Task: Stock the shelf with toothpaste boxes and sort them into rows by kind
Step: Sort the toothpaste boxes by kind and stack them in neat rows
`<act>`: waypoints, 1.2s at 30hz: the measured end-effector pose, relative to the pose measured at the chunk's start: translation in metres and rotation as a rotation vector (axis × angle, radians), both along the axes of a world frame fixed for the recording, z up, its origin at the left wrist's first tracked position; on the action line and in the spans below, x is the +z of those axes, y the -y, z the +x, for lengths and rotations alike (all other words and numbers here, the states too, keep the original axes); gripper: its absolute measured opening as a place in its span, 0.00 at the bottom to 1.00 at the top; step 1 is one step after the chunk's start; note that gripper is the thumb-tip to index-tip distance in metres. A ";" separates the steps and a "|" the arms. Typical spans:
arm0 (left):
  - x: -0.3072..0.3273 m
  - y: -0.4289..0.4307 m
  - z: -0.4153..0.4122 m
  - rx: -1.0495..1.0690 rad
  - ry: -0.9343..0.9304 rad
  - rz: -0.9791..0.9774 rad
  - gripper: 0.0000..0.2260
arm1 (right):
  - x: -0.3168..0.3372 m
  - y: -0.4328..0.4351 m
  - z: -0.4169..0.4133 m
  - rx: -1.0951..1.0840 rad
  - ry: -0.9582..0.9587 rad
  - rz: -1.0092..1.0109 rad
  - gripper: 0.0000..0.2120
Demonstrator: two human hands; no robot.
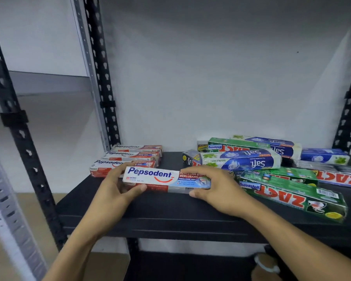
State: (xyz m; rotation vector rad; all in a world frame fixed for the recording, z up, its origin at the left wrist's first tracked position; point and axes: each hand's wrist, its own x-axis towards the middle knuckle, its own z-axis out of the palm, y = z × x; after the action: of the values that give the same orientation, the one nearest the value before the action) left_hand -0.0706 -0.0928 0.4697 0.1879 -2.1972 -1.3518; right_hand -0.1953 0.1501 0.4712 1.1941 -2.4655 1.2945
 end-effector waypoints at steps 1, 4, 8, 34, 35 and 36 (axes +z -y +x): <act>0.001 0.004 0.002 0.015 -0.013 -0.036 0.24 | 0.000 0.006 0.000 -0.003 -0.001 0.000 0.25; 0.005 0.018 0.007 0.059 -0.071 -0.105 0.23 | 0.001 0.026 0.000 0.002 -0.001 0.023 0.25; 0.009 0.042 0.010 0.159 -0.114 -0.169 0.23 | 0.013 0.057 -0.003 0.057 0.022 0.150 0.27; -0.005 0.079 -0.002 0.631 0.107 -0.066 0.26 | 0.020 0.088 -0.025 0.162 0.464 -0.026 0.18; -0.005 0.080 -0.002 0.645 0.106 -0.058 0.26 | 0.018 0.090 -0.024 0.154 0.450 -0.034 0.17; -0.005 0.080 -0.002 0.659 0.109 -0.054 0.25 | 0.015 0.093 -0.023 0.142 0.423 -0.030 0.18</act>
State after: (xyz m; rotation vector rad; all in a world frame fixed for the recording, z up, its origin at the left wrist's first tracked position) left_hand -0.0731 -0.1730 0.4644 0.8931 -1.9846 -0.9210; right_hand -0.2186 0.0569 0.4858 1.2114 -2.6613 1.7786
